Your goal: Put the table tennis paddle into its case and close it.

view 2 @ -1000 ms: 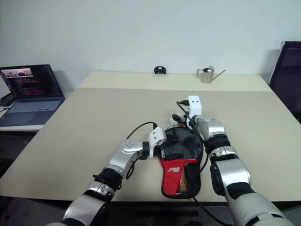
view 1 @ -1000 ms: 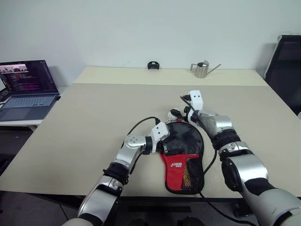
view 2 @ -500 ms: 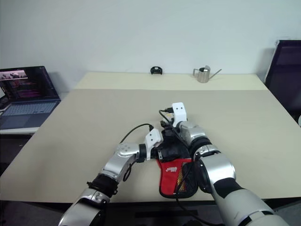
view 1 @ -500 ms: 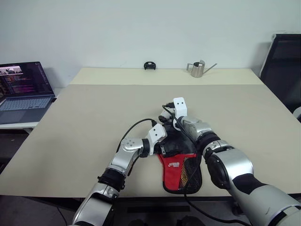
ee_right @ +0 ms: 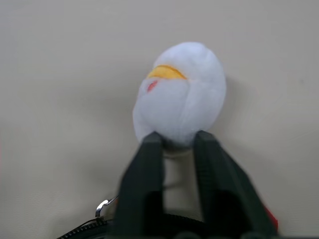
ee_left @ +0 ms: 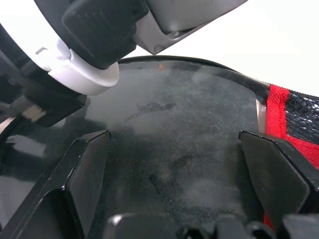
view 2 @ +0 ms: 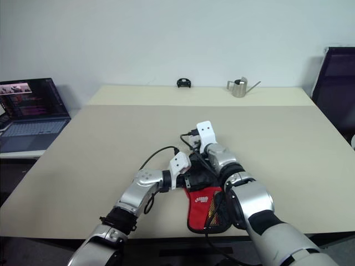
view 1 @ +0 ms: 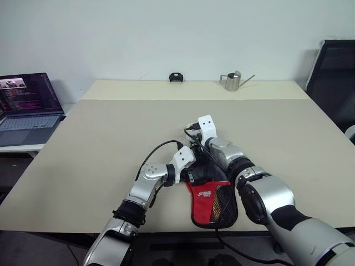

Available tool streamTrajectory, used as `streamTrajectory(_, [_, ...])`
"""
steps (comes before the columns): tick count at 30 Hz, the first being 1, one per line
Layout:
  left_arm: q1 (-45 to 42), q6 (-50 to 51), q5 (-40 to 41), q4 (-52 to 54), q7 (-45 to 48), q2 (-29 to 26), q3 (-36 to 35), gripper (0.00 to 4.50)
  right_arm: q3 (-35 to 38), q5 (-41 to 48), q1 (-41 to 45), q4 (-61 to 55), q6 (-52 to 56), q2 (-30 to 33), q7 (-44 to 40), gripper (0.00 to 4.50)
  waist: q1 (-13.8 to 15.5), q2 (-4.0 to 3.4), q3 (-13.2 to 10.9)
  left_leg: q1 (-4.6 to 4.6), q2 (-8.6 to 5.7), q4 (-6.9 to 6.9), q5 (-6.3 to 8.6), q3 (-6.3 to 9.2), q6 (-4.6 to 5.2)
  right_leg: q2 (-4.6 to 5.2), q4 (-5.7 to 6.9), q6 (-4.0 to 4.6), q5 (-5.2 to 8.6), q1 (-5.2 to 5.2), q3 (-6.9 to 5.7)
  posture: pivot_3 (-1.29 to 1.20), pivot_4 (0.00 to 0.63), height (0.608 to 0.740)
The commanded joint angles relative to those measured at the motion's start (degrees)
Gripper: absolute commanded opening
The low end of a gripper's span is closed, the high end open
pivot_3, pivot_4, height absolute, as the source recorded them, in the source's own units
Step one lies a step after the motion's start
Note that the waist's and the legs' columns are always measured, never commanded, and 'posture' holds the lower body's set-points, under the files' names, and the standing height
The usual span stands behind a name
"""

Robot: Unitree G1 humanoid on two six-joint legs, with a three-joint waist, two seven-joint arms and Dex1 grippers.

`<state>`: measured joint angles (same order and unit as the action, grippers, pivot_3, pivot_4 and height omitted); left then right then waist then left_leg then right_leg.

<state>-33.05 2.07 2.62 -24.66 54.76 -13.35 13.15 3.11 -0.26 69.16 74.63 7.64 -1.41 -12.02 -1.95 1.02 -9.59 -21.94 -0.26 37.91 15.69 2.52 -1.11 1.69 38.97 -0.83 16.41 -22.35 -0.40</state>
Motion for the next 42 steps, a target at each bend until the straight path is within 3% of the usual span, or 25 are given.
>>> streamTrajectory(1, [1.32, 0.74, -0.4, 0.61, 0.11, -0.34, 1.2, 4.5, -0.2, -0.95, 1.26, -0.8, -1.81, -0.48, 1.54, 0.04, 0.01, 0.0, 0.0, 0.0, 0.0, 0.0, 0.0, 0.0, 0.0, 0.0, 0.0, 0.0, 0.0, 0.0, 0.0, 0.0, 0.15, 0.74])
streamTrajectory(9, [1.8, 0.97, -0.24, 0.62, 0.35, -0.44, 1.48, 4.5, 0.4, -1.44, 0.71, -1.11, -2.83, 1.25, 4.0, 0.04, 0.09, 0.0, 0.0, 0.0, 0.0, 0.0, 0.0, 0.01, 0.0, 0.0, 0.0, 0.0, 0.0, 0.0, -0.01, 0.0, 0.15, 0.74])
streamTrajectory(25, [-0.27, -0.85, -0.51, -4.2, 2.34, 1.73, 3.31, 4.5, -2.89, -4.97, -6.62, -11.18, -2.75, 12.16, 2.03, 0.04, 0.43, 0.0, 0.0, -0.02, -0.06, 0.02, 0.0, 0.0, 0.0, 0.05, -0.03, 0.0, 0.0, 0.04, -0.03, 0.0, 0.15, 0.74])
streamTrajectory(29, [-1.32, -1.69, -0.83, -6.1, 2.39, 2.47, 3.44, 4.5, -3.69, -5.61, -11.77, -20.45, 1.23, 15.28, -0.05, 0.04, 0.92, -0.01, 0.0, -0.04, -0.11, 0.04, 0.0, 0.03, 0.0, 0.1, -0.05, -0.01, 0.0, 0.08, -0.07, 0.0, 0.15, 0.74])
streamTrajectory(42, [-3.18, -3.47, -1.82, -9.9, 2.24, 4.89, 3.99, 4.5, -5.79, -4.73, -35.72, -66.96, 28.54, 28.69, -13.14, 0.04, 2.56, -0.11, 0.06, -0.1, -0.23, 0.07, 0.0, 0.16, 0.02, 0.15, -0.13, -0.09, 0.05, 0.14, -0.22, 0.0, 0.15, 0.74])
